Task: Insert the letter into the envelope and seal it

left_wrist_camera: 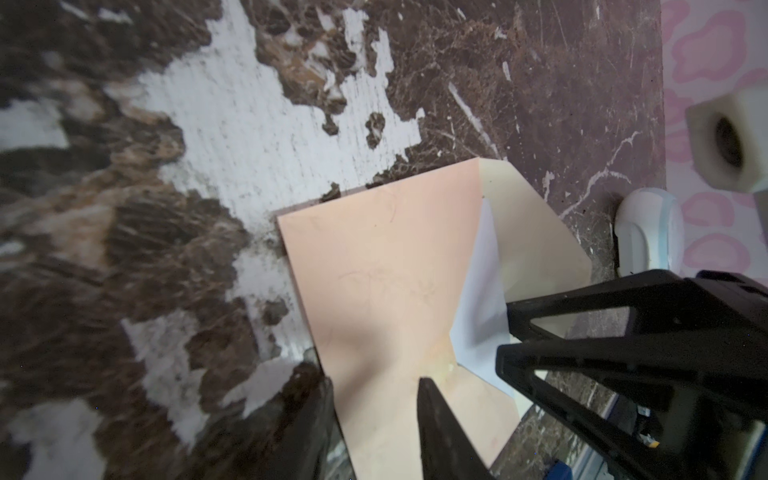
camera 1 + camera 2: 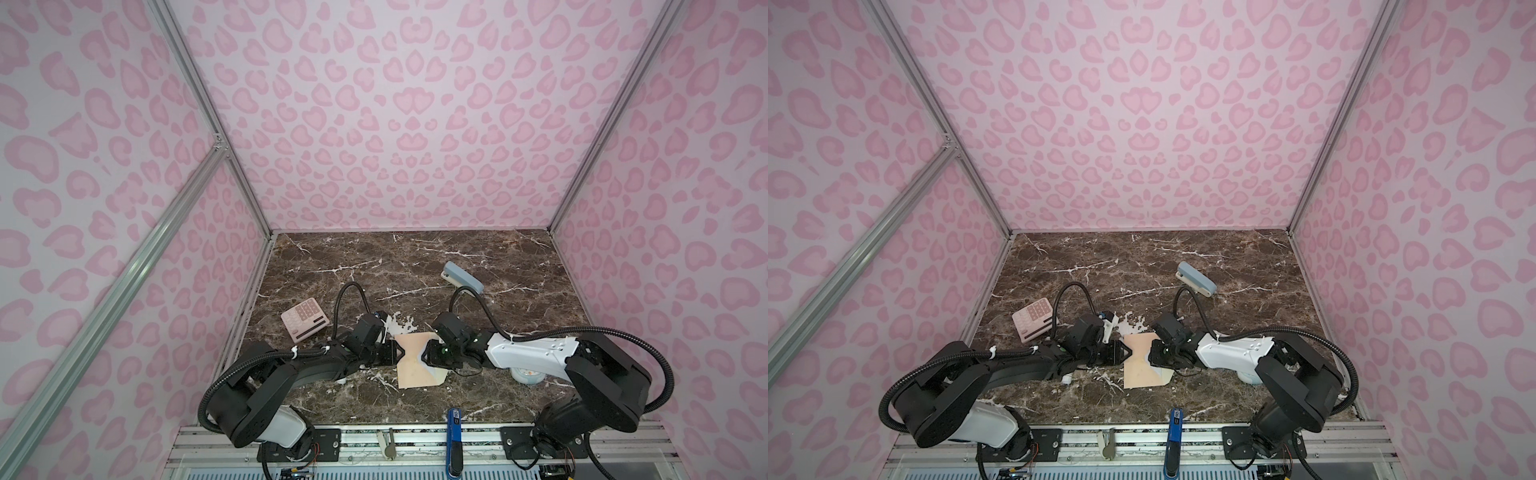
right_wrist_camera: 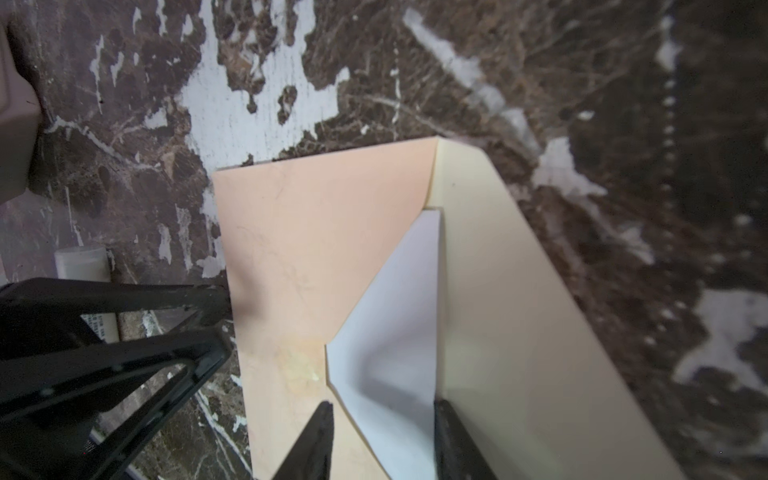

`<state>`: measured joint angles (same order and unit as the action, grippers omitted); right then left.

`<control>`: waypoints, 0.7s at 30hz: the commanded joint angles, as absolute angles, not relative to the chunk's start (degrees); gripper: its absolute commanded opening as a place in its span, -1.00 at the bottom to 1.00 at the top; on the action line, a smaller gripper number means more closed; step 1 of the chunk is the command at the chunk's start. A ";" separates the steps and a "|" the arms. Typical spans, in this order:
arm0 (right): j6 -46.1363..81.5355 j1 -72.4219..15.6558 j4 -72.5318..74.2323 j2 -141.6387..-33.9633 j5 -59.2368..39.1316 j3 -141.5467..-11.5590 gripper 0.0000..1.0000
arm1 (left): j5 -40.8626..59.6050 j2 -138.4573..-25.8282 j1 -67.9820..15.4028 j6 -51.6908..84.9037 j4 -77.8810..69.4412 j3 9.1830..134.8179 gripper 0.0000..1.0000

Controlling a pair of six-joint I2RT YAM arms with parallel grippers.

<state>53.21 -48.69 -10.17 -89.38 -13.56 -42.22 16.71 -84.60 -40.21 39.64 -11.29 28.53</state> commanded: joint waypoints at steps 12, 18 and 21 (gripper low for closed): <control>53.62 -49.66 -10.37 -90.86 -13.55 -43.44 -0.11 | 16.88 -83.92 -40.34 39.99 -6.84 28.18 -0.25; 53.61 -50.00 -10.26 -91.31 -13.71 -43.85 -0.09 | 16.96 -84.08 -40.42 40.03 -7.03 28.21 -0.25; 53.53 -50.10 -10.41 -91.26 -13.66 -44.00 -0.07 | 17.05 -84.20 -40.43 39.99 -7.09 28.22 -0.25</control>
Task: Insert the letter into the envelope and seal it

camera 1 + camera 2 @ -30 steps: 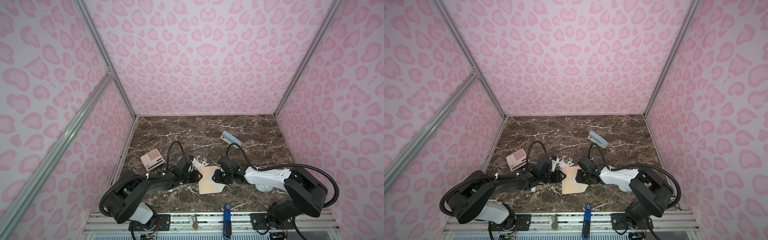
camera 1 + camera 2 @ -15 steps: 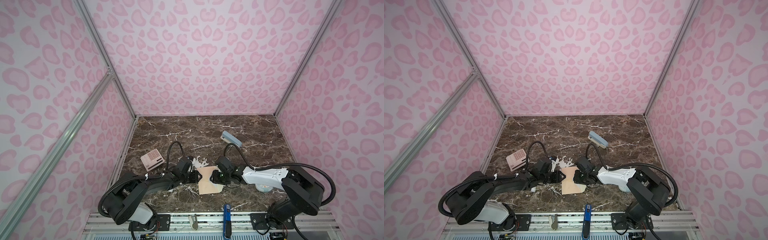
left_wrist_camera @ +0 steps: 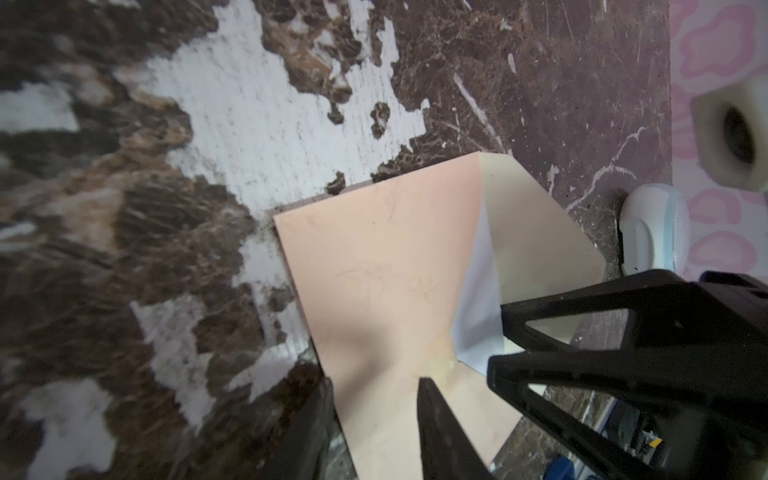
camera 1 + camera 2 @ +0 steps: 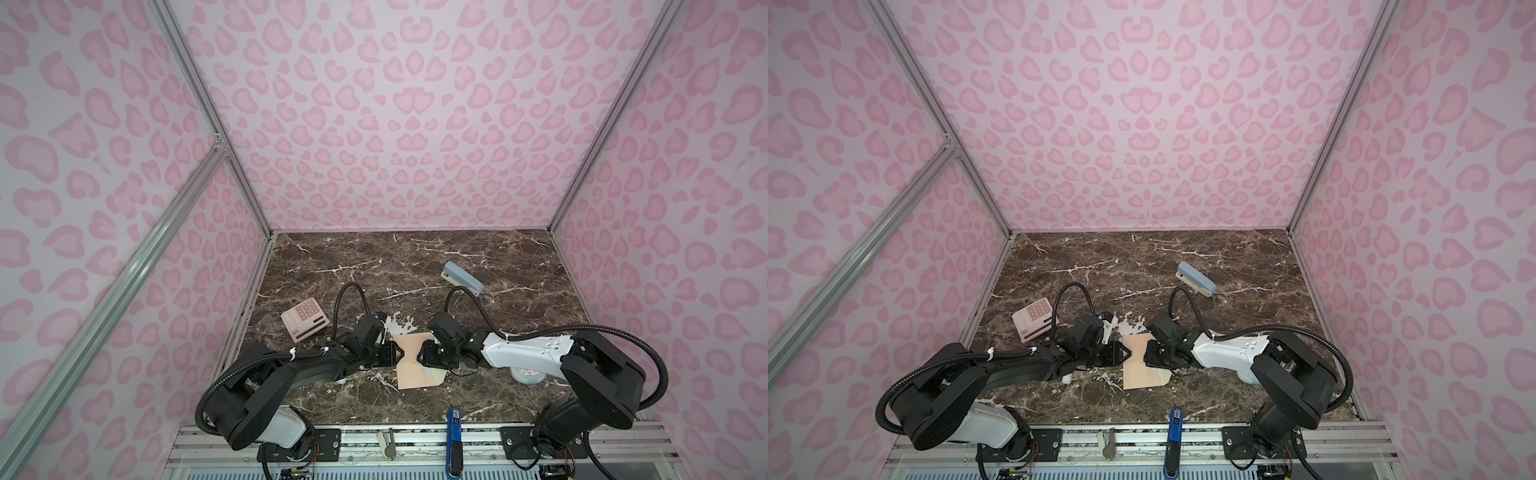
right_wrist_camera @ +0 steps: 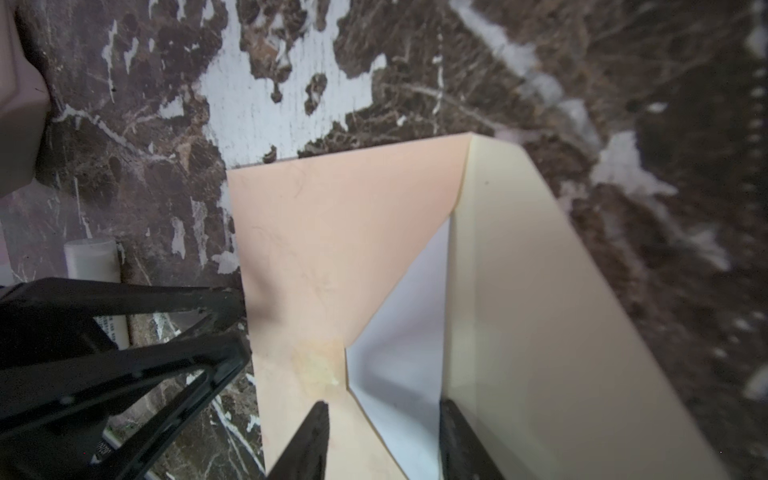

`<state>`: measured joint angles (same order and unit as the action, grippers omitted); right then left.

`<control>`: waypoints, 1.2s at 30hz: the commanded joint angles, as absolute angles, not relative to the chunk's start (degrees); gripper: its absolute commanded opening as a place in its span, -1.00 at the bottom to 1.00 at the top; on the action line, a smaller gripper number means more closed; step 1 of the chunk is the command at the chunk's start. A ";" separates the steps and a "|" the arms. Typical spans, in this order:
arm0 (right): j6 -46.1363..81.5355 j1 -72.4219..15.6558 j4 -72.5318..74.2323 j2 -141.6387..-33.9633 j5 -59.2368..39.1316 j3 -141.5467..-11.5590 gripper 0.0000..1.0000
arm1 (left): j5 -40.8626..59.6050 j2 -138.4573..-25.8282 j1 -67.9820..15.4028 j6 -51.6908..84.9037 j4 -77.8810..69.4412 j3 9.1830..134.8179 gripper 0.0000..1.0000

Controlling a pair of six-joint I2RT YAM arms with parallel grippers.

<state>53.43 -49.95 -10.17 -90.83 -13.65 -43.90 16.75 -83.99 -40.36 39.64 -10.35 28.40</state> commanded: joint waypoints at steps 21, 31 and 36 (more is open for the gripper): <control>51.50 -50.14 -13.43 -90.55 -12.26 -46.26 0.14 | 16.37 -82.14 -40.52 39.38 -4.31 29.50 -0.25; 50.90 -49.76 -13.51 -92.41 -11.46 -47.04 0.14 | 16.53 -83.14 -40.52 39.02 -4.14 30.16 -0.25; 50.23 -49.59 -14.01 -93.36 -11.05 -48.11 0.15 | 16.80 -83.76 -40.52 38.89 -4.36 30.42 -0.25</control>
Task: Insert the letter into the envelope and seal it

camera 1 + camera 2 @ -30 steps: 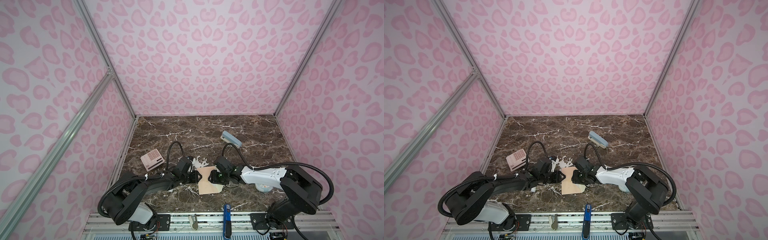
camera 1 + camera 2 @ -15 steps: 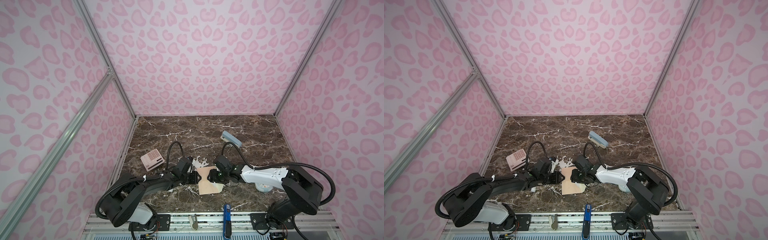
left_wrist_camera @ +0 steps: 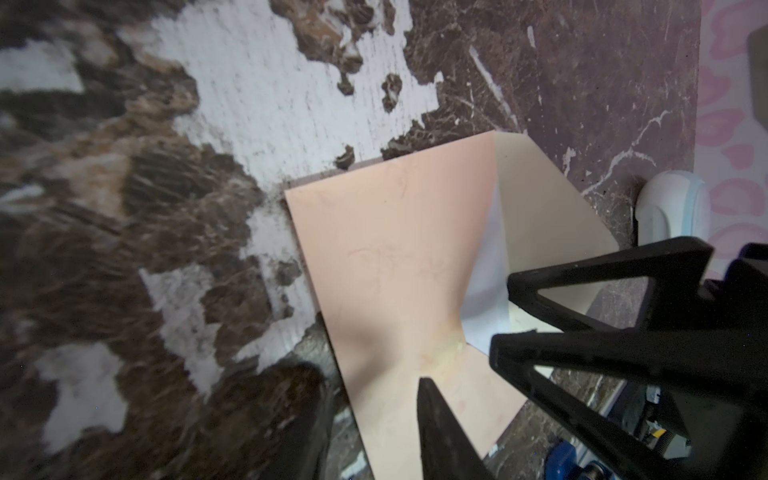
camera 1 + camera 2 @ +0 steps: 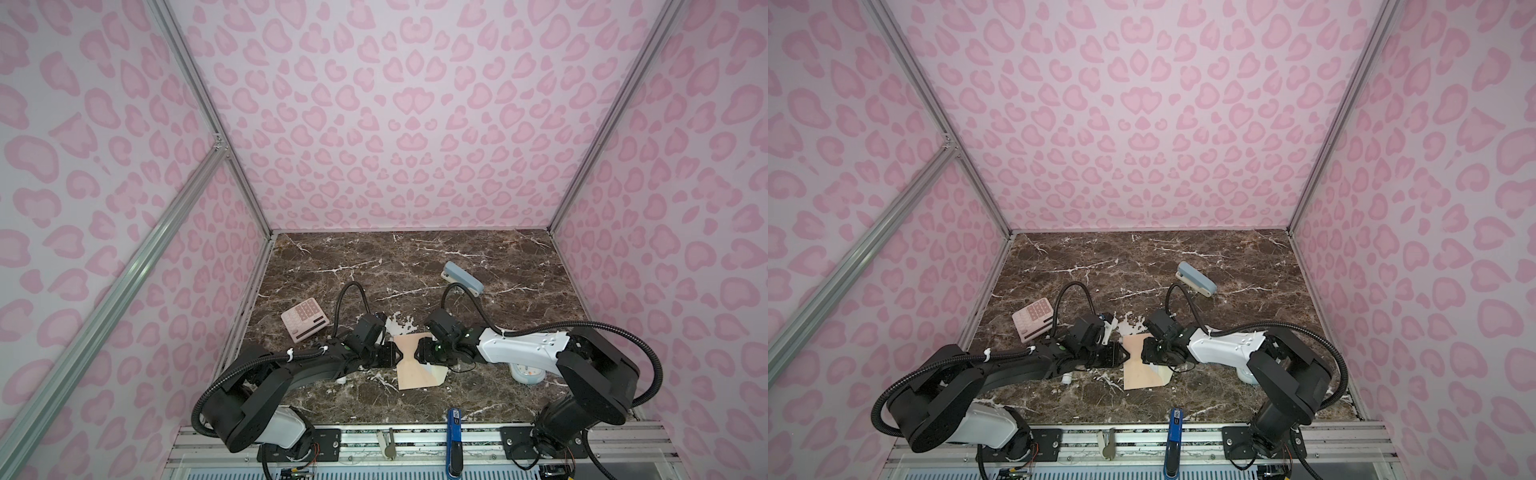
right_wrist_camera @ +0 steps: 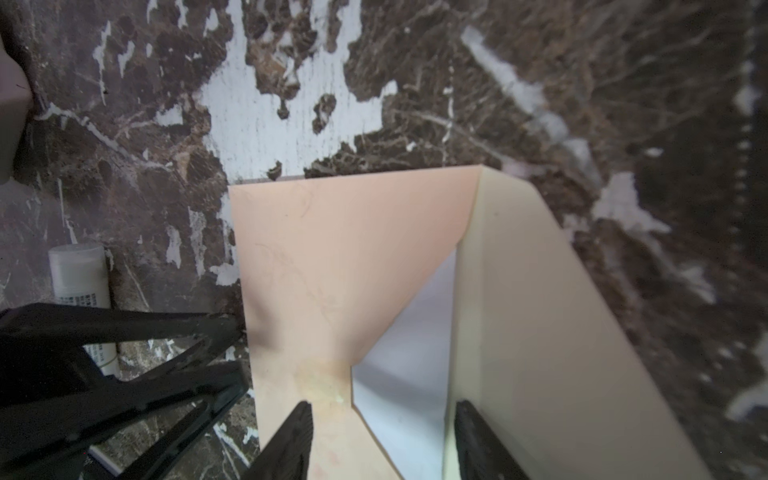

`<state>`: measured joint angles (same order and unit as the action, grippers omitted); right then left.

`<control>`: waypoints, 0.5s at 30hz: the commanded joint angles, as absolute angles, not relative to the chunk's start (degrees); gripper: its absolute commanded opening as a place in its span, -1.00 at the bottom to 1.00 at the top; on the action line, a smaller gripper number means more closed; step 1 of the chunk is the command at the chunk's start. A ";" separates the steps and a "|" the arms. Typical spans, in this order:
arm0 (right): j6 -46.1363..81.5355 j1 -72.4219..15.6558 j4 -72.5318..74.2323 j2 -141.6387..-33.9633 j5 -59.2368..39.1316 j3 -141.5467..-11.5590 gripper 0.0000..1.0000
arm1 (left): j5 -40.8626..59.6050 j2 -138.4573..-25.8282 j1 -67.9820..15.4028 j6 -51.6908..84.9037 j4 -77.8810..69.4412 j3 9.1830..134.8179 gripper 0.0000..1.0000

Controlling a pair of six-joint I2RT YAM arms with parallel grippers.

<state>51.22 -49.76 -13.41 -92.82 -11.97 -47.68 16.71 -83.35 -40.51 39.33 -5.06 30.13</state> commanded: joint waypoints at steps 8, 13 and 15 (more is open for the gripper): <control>49.27 -48.56 -14.32 -94.57 -11.22 -49.38 0.17 | 16.78 -84.81 -40.52 39.09 -5.35 30.21 -0.25; 48.79 -48.60 -14.15 -95.92 -12.57 -50.43 0.17 | 16.96 -85.35 -40.51 38.80 -5.58 30.45 -0.25; 48.91 -48.60 -13.82 -96.24 -13.34 -50.56 0.17 | 16.96 -85.42 -40.47 38.85 -5.55 30.53 -0.25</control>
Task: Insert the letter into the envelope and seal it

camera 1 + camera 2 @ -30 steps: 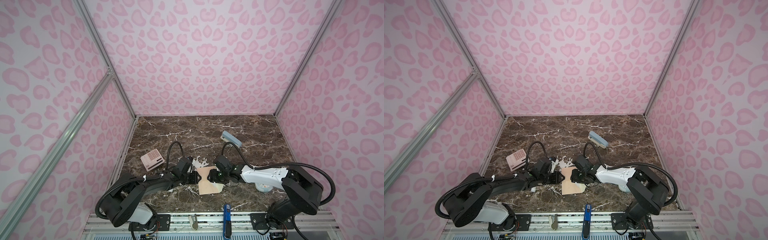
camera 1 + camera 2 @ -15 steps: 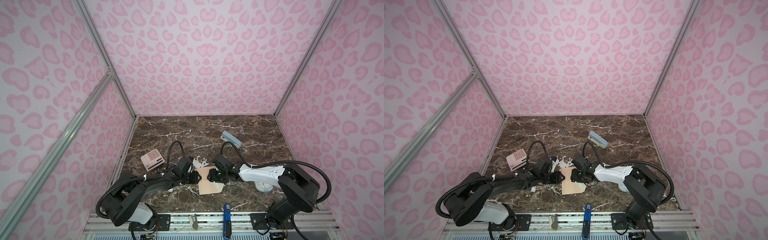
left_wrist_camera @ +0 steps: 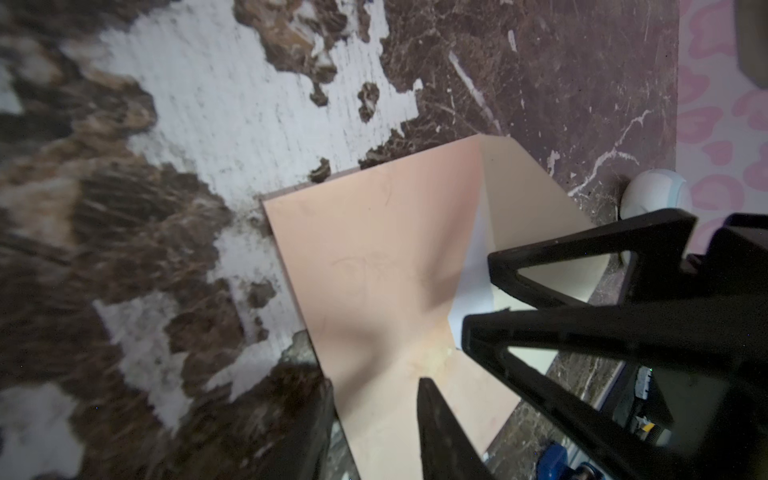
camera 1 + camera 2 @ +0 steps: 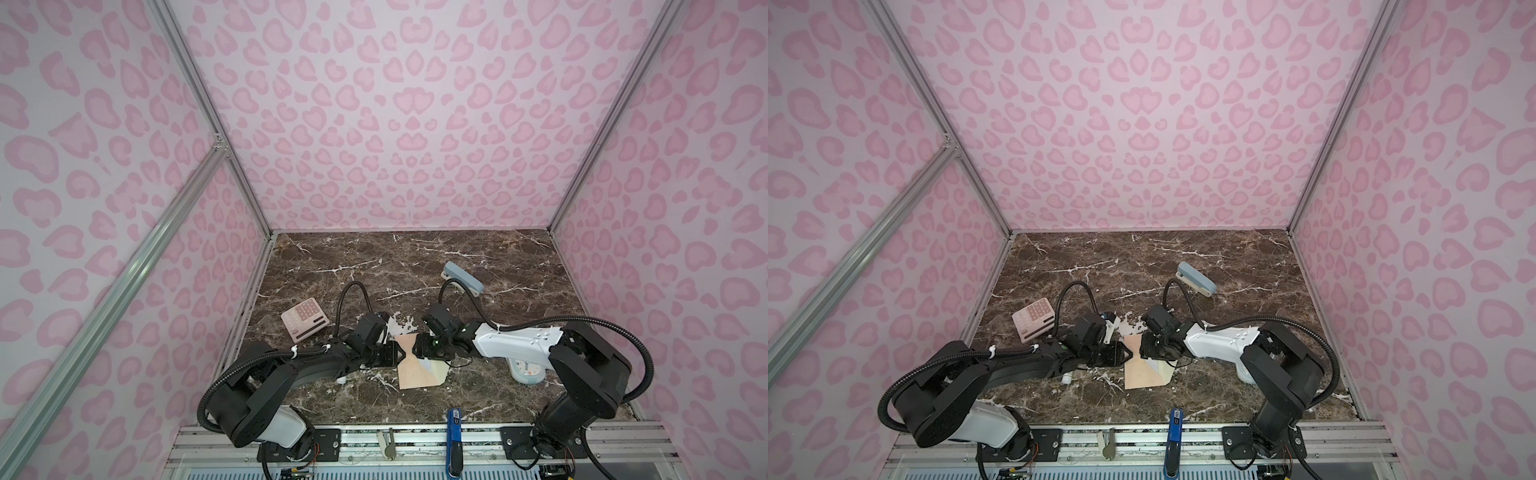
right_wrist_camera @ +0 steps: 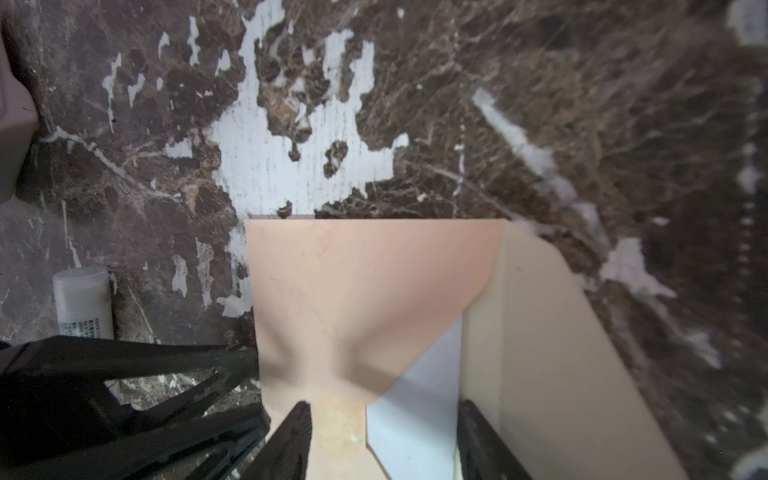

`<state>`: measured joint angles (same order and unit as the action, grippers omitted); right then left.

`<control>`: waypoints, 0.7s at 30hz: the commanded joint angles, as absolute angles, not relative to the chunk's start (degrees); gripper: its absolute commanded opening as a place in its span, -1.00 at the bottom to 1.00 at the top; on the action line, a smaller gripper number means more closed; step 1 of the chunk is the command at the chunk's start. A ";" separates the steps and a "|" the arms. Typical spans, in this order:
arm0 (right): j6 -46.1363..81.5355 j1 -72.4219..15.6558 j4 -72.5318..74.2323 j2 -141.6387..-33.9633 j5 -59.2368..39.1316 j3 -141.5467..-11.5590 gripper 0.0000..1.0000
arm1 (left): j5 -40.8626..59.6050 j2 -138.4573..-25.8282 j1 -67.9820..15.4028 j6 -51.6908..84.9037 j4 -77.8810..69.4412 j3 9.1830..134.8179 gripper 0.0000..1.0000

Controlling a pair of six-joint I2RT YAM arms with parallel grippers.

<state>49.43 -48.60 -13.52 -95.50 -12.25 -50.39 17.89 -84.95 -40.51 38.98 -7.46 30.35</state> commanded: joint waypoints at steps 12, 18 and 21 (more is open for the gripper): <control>48.71 -48.63 -16.01 -93.39 -11.54 -51.13 0.17 | 16.79 -84.33 -40.46 38.88 -5.25 30.15 -0.25; 47.84 -48.56 -18.43 -91.16 -9.83 -51.85 0.17 | 16.49 -82.46 -40.52 38.45 -4.16 30.37 -0.24; 47.47 -48.52 -19.38 -89.91 -9.13 -52.21 0.17 | 16.09 -81.29 -40.47 38.19 -3.31 30.63 -0.21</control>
<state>48.45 -48.60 -17.26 -90.61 -11.22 -51.90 16.64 -82.17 -40.51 38.94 -4.69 30.37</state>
